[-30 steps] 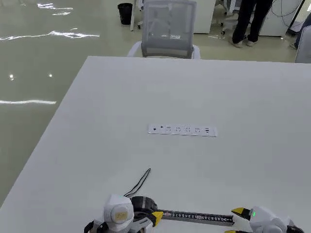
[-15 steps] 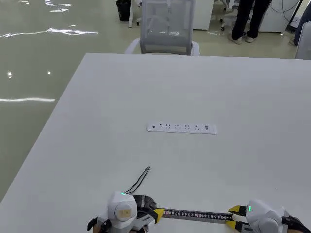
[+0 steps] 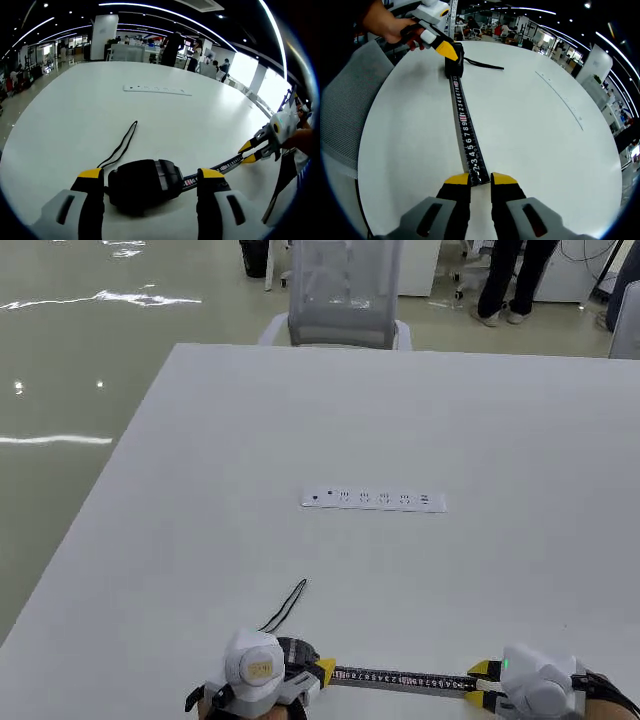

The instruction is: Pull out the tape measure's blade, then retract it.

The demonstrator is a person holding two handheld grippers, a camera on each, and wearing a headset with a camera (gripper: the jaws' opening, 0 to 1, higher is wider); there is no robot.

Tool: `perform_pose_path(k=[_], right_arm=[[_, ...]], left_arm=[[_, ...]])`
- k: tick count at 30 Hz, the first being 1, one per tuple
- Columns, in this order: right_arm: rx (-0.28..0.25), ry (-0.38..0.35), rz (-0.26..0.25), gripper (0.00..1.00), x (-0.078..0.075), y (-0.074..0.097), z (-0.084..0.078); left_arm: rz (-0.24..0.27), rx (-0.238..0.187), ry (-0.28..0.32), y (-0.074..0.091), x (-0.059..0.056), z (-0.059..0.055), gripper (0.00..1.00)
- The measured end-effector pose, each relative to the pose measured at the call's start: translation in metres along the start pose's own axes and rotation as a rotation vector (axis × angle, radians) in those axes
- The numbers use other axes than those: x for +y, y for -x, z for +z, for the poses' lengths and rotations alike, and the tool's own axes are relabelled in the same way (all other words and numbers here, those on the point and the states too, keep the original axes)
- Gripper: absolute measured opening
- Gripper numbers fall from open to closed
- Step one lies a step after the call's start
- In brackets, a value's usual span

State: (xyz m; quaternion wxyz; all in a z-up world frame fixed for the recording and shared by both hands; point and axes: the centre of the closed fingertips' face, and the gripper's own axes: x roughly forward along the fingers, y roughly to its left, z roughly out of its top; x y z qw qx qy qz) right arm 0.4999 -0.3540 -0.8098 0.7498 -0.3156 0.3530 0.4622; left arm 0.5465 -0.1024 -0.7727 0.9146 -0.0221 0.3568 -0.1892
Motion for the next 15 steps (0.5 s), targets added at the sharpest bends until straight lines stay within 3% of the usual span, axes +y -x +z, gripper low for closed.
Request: perform_pose_path(k=[15], right_arm=[[0.004,-0.015,-0.007,0.14,0.0004,0.0006,0.0008]], left_arm=[[0.03,0.013,0.01,-0.0045,0.0043,-0.0054,0.64]])
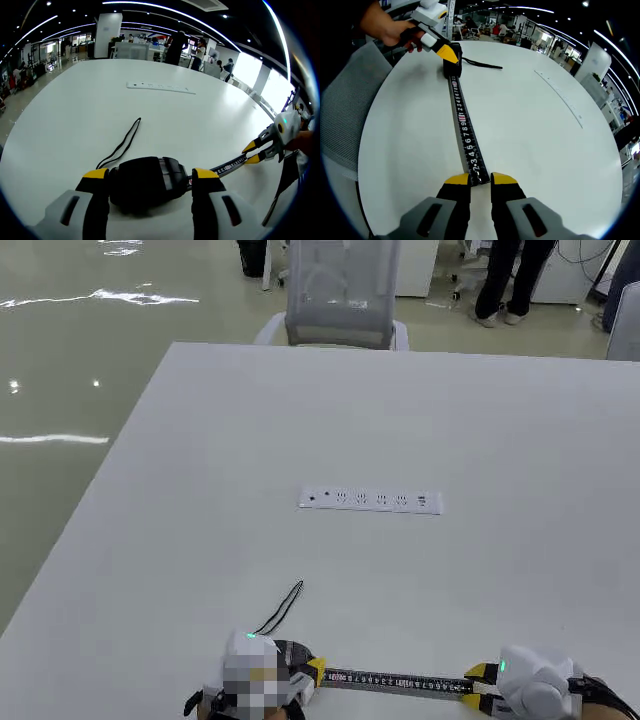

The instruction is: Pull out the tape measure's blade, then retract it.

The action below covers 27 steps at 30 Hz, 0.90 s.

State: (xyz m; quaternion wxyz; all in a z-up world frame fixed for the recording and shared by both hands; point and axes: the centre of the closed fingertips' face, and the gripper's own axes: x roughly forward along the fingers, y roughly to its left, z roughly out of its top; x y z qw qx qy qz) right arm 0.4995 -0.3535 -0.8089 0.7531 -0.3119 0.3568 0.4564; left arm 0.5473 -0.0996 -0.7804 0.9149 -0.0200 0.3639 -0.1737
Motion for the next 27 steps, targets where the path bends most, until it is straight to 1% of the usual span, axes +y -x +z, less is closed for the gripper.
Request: perform_pose_path(k=[5,6,7,8,10,15,20,24,27], right_arm=[[0.002,-0.004,0.0,0.14,-0.0001,-0.0001,-0.0002],[0.003,-0.003,-0.001,0.14,-0.0004,-0.0003,-0.0008],[0.004,-0.004,-0.001,0.14,-0.0003,-0.0001,-0.0006],[0.004,-0.003,-0.002,0.14,0.0002,0.0008,0.0004],[0.005,-0.004,-0.002,0.13,0.0,0.0006,0.0001],[0.007,-0.005,-0.001,0.13,-0.0004,0.0004,-0.0006],[0.015,0.002,0.002,0.13,0.0002,0.001,0.0],[0.019,0.002,0.005,0.13,-0.0002,0.0,-0.001],[0.022,0.005,0.005,0.13,-0.0003,-0.0002,-0.0015]], left_arm=[[0.017,0.013,-0.026,-0.0035,-0.0017,-0.0028,0.66],[0.027,0.016,-0.039,-0.0034,0.0,-0.0035,0.66],[0.05,0.027,-0.084,-0.0019,0.0061,-0.0046,0.63],[0.029,0.027,-0.05,-0.003,0.0006,-0.0054,0.63],[0.026,0.036,-0.083,-0.0042,-0.0009,-0.0057,0.63],[0.034,0.033,-0.096,-0.0043,-0.0002,-0.0066,0.62],[0.039,0.039,-0.087,-0.0043,0.0008,-0.006,0.62],[0.036,0.053,-0.06,-0.0045,0.0012,-0.0056,0.63],[0.036,0.044,-0.039,-0.0042,0.0008,-0.0049,0.63]])
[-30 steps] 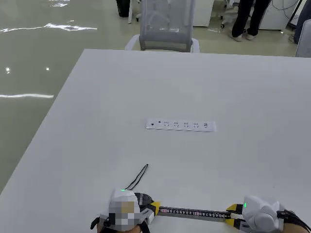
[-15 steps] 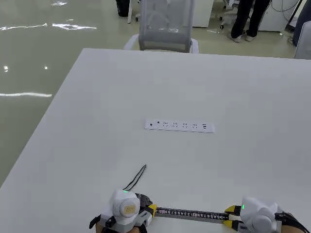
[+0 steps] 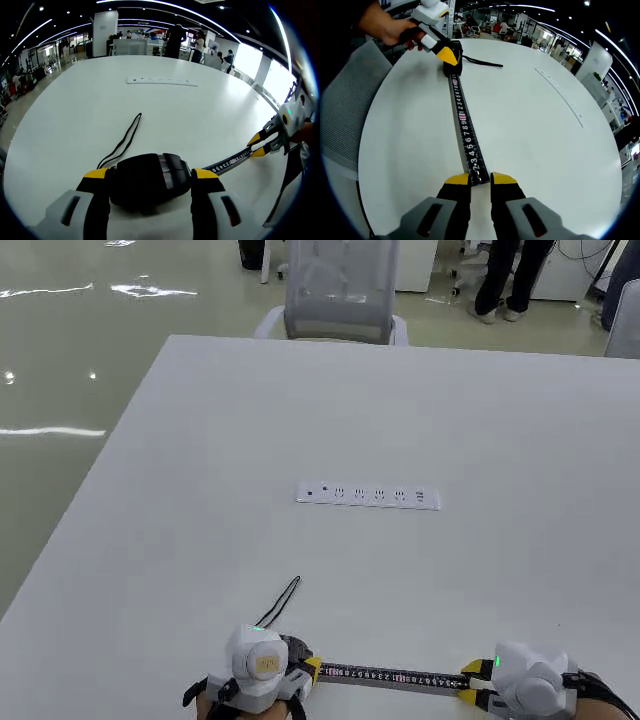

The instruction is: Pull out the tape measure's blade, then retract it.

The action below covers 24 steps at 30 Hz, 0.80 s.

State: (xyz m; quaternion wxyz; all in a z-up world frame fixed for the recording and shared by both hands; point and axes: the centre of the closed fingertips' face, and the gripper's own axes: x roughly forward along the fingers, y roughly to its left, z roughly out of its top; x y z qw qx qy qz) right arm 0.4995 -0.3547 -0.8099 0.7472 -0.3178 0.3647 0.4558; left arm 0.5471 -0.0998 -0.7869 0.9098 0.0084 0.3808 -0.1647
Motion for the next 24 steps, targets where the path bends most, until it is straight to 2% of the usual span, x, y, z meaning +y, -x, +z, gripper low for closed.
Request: perform_pose_path(k=[5,9,11,16,24], right_arm=[[0.006,0.006,0.002,0.13,0.0008,0.0012,0.0011],[0.009,0.009,0.002,0.13,0.0009,0.0014,0.0016],[0.01,0.008,0.002,0.13,0.0003,0.0002,0.0],[0.013,0.009,0.004,0.13,0.0007,0.0016,0.0011],[0.026,0.015,0.005,0.12,0.0016,0.0001,-0.0006]], left_arm=[[-0.007,-0.005,0.044,0.0001,0.0017,0.0018,0.63],[0.0,-0.002,0.021,0.0008,0.0007,0.0015,0.62],[0.009,0.016,0.003,0.0003,0.0008,0.0009,0.61],[0.013,0.036,0.007,0.0003,0.0016,0.0003,0.61],[0.023,0.051,-0.047,0.0,0.0013,-0.0014,0.6]])
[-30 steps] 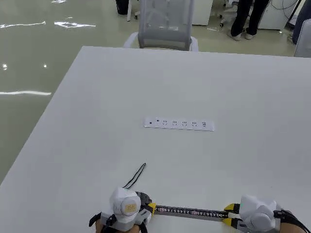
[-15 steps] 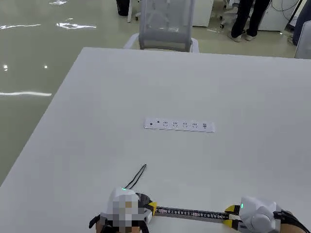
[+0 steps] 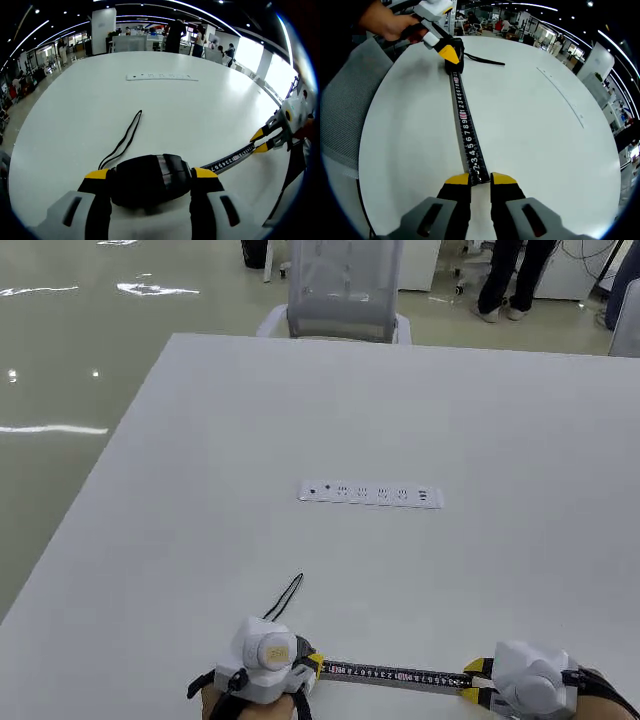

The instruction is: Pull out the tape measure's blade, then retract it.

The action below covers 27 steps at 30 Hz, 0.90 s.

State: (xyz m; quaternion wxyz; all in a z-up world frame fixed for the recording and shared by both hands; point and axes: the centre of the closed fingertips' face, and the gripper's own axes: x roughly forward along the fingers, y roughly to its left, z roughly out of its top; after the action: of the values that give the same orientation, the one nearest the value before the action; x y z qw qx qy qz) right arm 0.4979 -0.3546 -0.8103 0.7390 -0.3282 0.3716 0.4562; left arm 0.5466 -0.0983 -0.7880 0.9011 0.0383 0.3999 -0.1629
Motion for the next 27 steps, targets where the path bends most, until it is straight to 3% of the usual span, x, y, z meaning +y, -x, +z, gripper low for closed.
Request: perform_pose_path(k=[7,27], right_arm=[[0.004,0.0,0.001,0.12,0.0011,0.0012,0.0011],[0.015,0.009,-0.001,0.12,0.0042,0.0005,0.0016]], left_arm=[[-0.001,0.011,-0.039,-0.0001,-0.0002,-0.001,0.59],[-0.002,0.024,-0.049,0.0007,0.0002,-0.0013,0.58]])
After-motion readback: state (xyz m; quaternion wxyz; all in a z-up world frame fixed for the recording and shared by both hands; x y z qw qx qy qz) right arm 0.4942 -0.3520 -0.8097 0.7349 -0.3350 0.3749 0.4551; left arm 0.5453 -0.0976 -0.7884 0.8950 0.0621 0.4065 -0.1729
